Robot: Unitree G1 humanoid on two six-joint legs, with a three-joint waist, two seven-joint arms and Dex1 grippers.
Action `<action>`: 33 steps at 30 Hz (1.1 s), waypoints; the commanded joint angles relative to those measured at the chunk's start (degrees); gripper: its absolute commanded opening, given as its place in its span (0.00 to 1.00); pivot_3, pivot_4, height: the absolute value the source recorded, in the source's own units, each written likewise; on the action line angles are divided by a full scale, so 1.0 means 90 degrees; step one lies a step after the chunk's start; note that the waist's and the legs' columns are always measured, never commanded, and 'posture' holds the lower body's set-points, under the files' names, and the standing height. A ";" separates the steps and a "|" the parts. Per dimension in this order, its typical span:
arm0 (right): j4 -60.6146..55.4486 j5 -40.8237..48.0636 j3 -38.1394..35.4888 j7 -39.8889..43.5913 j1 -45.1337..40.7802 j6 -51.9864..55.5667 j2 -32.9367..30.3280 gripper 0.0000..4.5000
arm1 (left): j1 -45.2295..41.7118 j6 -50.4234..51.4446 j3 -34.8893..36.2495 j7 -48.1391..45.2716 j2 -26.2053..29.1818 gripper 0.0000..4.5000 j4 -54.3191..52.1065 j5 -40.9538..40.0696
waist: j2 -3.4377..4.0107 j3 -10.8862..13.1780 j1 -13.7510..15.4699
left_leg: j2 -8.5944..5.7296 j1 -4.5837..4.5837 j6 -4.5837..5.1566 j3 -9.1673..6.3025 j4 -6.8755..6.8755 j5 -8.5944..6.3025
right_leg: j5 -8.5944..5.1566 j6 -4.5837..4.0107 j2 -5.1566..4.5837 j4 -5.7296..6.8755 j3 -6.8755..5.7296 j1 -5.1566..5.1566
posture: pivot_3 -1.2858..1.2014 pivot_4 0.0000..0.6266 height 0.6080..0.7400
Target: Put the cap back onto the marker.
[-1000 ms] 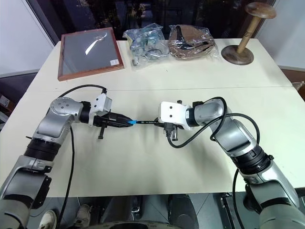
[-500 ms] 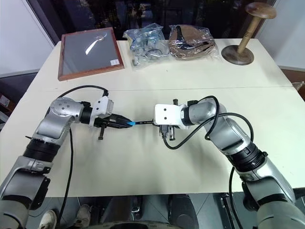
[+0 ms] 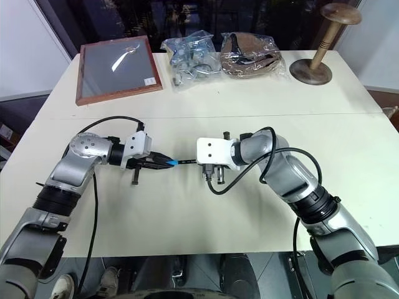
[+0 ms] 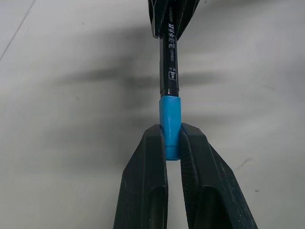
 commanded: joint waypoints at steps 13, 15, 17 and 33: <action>-0.0311 0.0018 0.0124 -0.0022 -0.0415 0.0265 0.0472 0.01 | -0.0219 -0.0637 -0.0023 -0.0002 -0.0203 0.00 0.0092 -0.0058 | 0.0000 0.0000 -0.0006 | 0.0000 0.0000 0.0000 0.0000 0.0000 0.0000 | 0.0000 0.0000 0.0000 0.0001 0.0000 -0.0001 | 0.52 0.24 1.00; -0.0342 0.0014 0.0143 -0.0021 -0.0414 0.0278 0.0497 0.01 | -0.0241 -0.0594 -0.0018 0.0003 -0.0233 0.00 0.0089 -0.0074 | 0.0000 0.0000 -0.0007 | 0.0000 0.0000 0.0000 0.0000 0.0000 0.0000 | 0.0000 0.0000 0.0000 0.0002 0.0000 -0.0001 | 0.52 0.24 1.00; -0.0390 0.0014 0.0158 -0.0016 -0.0397 0.0301 0.0523 0.01 | -0.0268 -0.0529 -0.0003 0.0032 -0.0286 0.00 0.0079 -0.0093 | 0.0000 0.0000 -0.0008 | 0.0000 0.0000 0.0000 0.0000 0.0000 0.0000 | 0.0000 0.0000 0.0001 0.0002 0.0000 -0.0001 | 0.52 0.24 1.00; -0.0377 -0.0012 0.0168 -0.0008 -0.0368 0.0283 0.0661 0.01 | -0.0369 -0.0341 0.0110 0.0116 -0.0480 0.00 0.0068 -0.0151 | 0.0000 0.0000 -0.0010 | 0.0000 0.0000 0.0000 0.0000 0.0000 0.0000 | 0.0000 0.0000 0.0001 0.0002 0.0000 -0.0002 | 0.52 0.24 1.00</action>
